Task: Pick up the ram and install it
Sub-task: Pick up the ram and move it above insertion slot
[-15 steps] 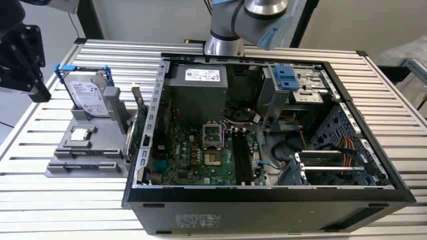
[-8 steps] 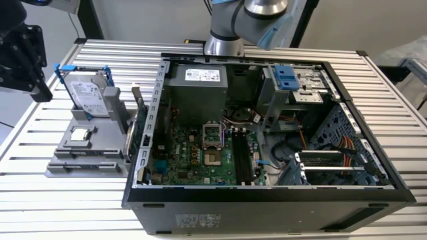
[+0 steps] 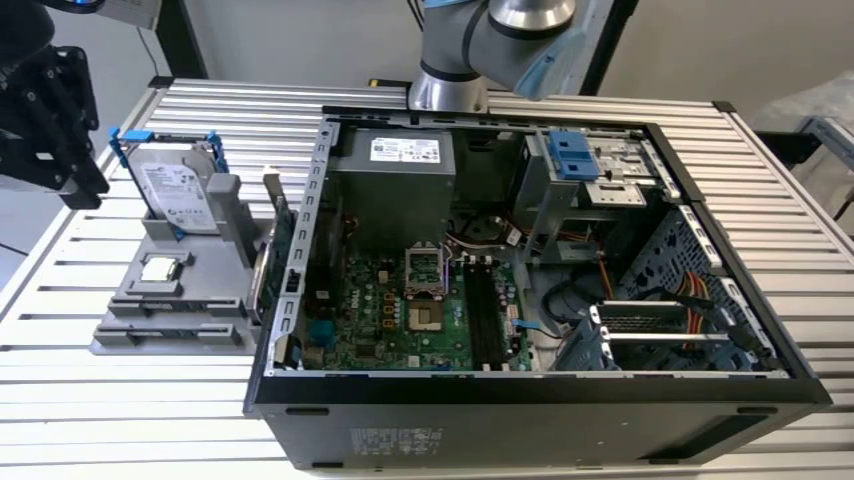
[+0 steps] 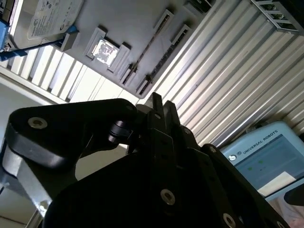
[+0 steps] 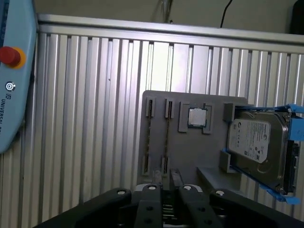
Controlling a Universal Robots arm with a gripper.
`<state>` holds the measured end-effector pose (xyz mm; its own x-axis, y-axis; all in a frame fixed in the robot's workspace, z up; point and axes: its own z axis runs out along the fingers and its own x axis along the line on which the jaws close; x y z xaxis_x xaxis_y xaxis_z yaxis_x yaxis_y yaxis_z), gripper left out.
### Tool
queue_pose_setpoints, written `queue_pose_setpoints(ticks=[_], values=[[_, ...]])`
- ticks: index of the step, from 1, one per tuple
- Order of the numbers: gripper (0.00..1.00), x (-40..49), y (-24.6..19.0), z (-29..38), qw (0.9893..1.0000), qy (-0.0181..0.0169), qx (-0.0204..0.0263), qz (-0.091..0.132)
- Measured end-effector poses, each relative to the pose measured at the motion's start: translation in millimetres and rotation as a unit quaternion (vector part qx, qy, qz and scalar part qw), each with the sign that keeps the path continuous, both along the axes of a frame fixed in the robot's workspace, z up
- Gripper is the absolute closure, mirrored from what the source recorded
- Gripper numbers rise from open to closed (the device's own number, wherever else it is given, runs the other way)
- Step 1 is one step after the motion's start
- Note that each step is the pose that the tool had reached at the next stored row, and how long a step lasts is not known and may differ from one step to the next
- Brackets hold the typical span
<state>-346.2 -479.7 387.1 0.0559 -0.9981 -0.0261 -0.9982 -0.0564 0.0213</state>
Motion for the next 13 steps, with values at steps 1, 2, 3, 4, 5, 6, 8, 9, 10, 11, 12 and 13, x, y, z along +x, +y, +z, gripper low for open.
queue_pose_setpoints(ticks=[1, 2, 3, 4, 5, 6, 8, 9, 10, 11, 12, 13], values=[[1.00, 0.0, 0.0, 0.0, 1.0000, 0.0000, 0.0000, 0.000], [1.00, 0.0, 0.0, 0.0, 1.0000, 0.0000, 0.0000, 0.000], [1.00, 0.0, 0.0, 0.0, 1.0000, 0.0000, 0.0000, 0.000], [1.00, 0.0, 0.0, 0.0, 1.0000, 0.0000, 0.0000, 0.000], [1.00, 0.0, 0.0, 0.0, 1.0000, 0.0000, 0.0000, 0.000], [1.00, 0.0, 0.0, 0.0, 1.0000, 0.0000, 0.0000, 0.000], [1.00, 0.0, 0.0, 0.0, 1.0000, 0.0000, 0.0000, 0.000], [1.00, 0.0, 0.0, 0.0, 1.0000, 0.0000, 0.0000, 0.000], [1.00, 0.0, 0.0, -0.1, 1.0000, -0.0002, 0.0001, 0.000], [1.00, 0.1, 0.0, -0.1, 1.0000, -0.0008, 0.0000, 0.000], [1.00, 0.0, 0.0, -0.1, 1.0000, -0.0021, 0.0000, 0.000], [1.00, 0.0, 0.0, -0.3, 1.0000, -0.0038, 0.0000, 0.000]])
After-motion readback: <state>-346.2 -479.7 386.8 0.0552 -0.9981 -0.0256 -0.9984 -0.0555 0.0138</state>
